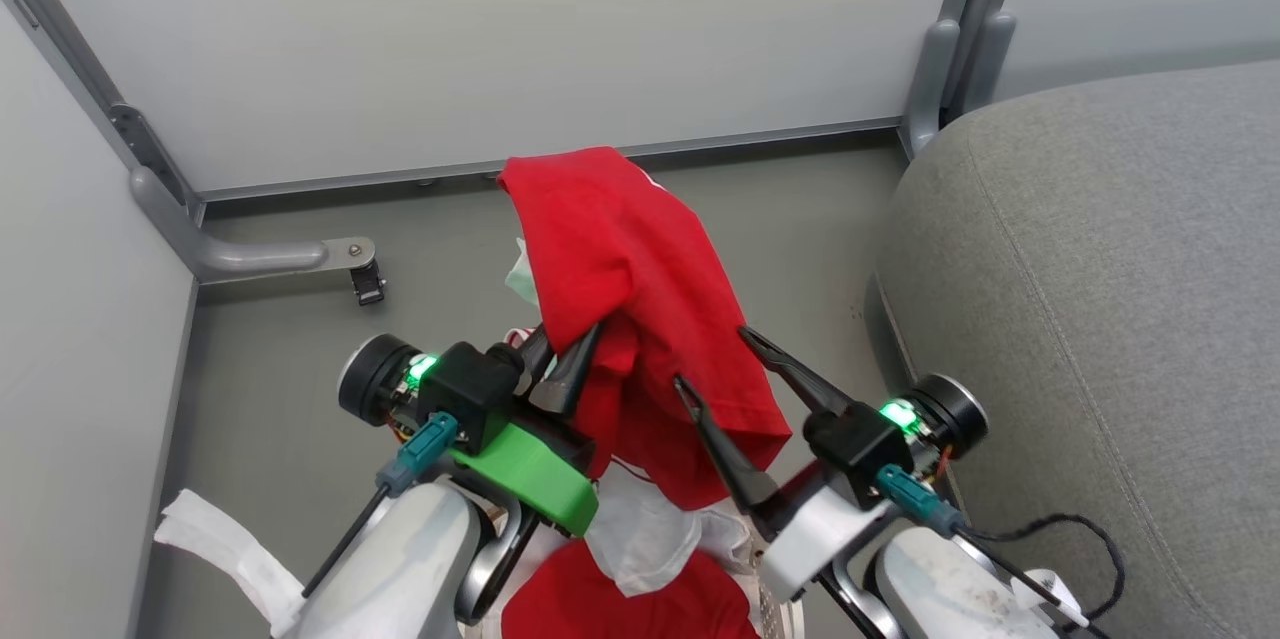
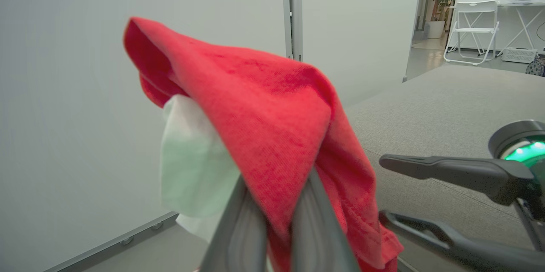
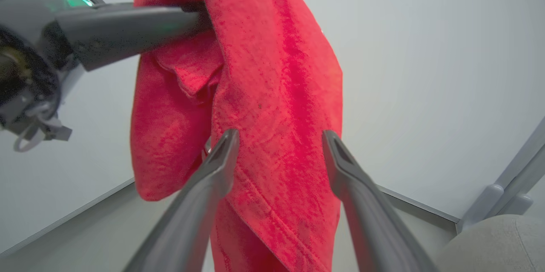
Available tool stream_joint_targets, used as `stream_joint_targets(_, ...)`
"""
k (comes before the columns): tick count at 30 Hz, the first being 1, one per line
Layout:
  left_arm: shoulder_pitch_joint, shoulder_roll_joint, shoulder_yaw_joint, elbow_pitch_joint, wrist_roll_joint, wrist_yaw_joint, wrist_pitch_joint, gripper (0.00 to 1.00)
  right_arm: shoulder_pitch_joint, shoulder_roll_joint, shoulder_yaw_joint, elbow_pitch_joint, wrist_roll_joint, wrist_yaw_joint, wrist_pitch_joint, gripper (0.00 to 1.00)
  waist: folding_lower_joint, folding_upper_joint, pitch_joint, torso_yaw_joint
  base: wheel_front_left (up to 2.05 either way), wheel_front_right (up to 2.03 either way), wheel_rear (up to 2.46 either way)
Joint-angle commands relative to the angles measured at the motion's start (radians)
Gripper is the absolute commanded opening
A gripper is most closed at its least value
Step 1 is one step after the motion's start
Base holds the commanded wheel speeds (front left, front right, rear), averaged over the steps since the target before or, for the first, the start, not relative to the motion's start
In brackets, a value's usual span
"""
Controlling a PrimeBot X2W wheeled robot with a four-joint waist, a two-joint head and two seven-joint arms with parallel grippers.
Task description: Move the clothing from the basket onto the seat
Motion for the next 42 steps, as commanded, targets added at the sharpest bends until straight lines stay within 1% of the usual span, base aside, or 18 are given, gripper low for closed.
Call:
stream_joint_targets(1, 0.009, -0.007, -0.006, 0.003, -0.006, 0.000, -0.001, 0.00, -0.036, -0.004, 0.030, -0.002, 0.004, -0.001, -0.002, 1.00, 0.0001, -0.0001, 0.002, 0.012, 0.00, 0.00, 0.00)
stream_joint_targets(4, 0.005, -0.015, -0.026, 0.005, -0.006, 0.000, -0.001, 0.00, -0.096, -0.004, 0.093, 0.009, 0.028, -0.001, -0.002, 1.00, 0.0001, -0.0001, 0.005, 0.030, 0.00, 0.00, 0.00)
stream_joint_targets(6, 0.001, -0.018, -0.042, 0.008, -0.014, 0.000, -0.001, 0.00, -0.127, -0.005, 0.121, 0.044, 0.024, -0.001, -0.002, 1.00, 0.0001, -0.0001, 0.008, 0.045, 0.00, 0.00, 0.00)
stream_joint_targets(9, -0.010, -0.022, -0.066, 0.005, -0.023, 0.000, -0.001, 0.00, -0.167, -0.004, 0.129, 0.122, 0.001, -0.001, -0.001, 1.00, 0.0001, -0.0001, 0.013, 0.070, 0.00, 0.00, 0.00)
stream_joint_targets(13, -0.015, -0.026, -0.094, -0.002, -0.039, 0.000, -0.001, 0.00, -0.187, -0.004, 0.138, 0.206, 0.025, -0.001, -0.001, 1.00, 0.0001, -0.0001, 0.014, 0.099, 0.00, 0.00, 0.00)
stream_joint_targets(14, -0.015, -0.027, -0.099, -0.004, -0.044, 0.000, -0.001, 0.00, -0.190, -0.004, 0.141, 0.212, 0.039, -0.001, -0.001, 0.91, 0.0001, -0.0001, 0.014, 0.105, 0.00, 0.00, 0.00)
stream_joint_targets(15, -0.014, -0.029, -0.104, -0.006, -0.050, 0.000, -0.001, 0.00, -0.195, -0.003, 0.150, 0.225, 0.048, -0.001, -0.001, 0.13, 0.0001, -0.0001, 0.014, 0.111, 0.00, 0.00, 0.00)
stream_joint_targets(16, -0.013, -0.030, -0.110, -0.007, -0.055, 0.000, -0.001, 0.00, -0.193, -0.004, 0.149, 0.222, 0.085, -0.001, -0.001, 0.00, 0.0001, -0.0001, 0.014, 0.115, 0.00, 0.00, 0.00)
stream_joint_targets(19, -0.005, -0.024, -0.120, -0.008, -0.068, 0.000, -0.001, 0.00, -0.201, -0.004, 0.155, 0.217, 0.148, -0.001, -0.001, 0.00, 0.0001, -0.0001, 0.016, 0.121, 0.00, 0.00, 0.00)
stream_joint_targets(25, 0.009, -0.016, -0.091, -0.010, -0.062, 0.000, -0.001, 0.00, -0.185, -0.005, 0.130, 0.218, 0.166, -0.001, -0.001, 0.00, 0.0001, -0.0001, 0.028, 0.099, 0.00, 0.00, 0.00)
stream_joint_targets(26, 0.015, -0.017, -0.085, -0.010, -0.058, 0.000, -0.001, 0.31, -0.178, -0.005, 0.120, 0.208, 0.166, -0.001, -0.001, 0.00, 0.0001, -0.0001, 0.029, 0.089, 0.00, 0.00, 0.00)
stream_joint_targets(27, 0.021, -0.016, -0.081, -0.007, -0.056, 0.000, -0.001, 1.00, -0.172, -0.005, 0.115, 0.198, 0.167, -0.001, -0.001, 0.00, 0.0001, -0.0001, 0.030, 0.078, 0.00, 0.00, 0.00)
stream_joint_targets(31, 0.030, -0.011, -0.061, 0.005, -0.045, 0.000, 0.000, 1.00, -0.146, -0.004, 0.083, 0.166, 0.169, -0.001, -0.001, 0.00, 0.0001, -0.0001, 0.041, 0.003, 0.00, 0.00, 0.00)
stream_joint_targets(36, 0.047, 0.001, -0.033, 0.010, -0.033, 0.000, 0.000, 1.00, -0.104, -0.004, 0.018, 0.120, 0.181, -0.001, -0.001, 0.00, 0.0001, -0.0001, 0.065, -0.150, 0.00, 0.00, 0.00)
stream_joint_targets(42, 0.057, 0.009, -0.029, 0.011, -0.030, 0.000, 0.000, 1.00, -0.052, -0.003, -0.046, 0.083, 0.148, -0.001, -0.001, 0.00, 0.0001, -0.0001, 0.092, -0.329, 0.00, 0.00, 0.00)
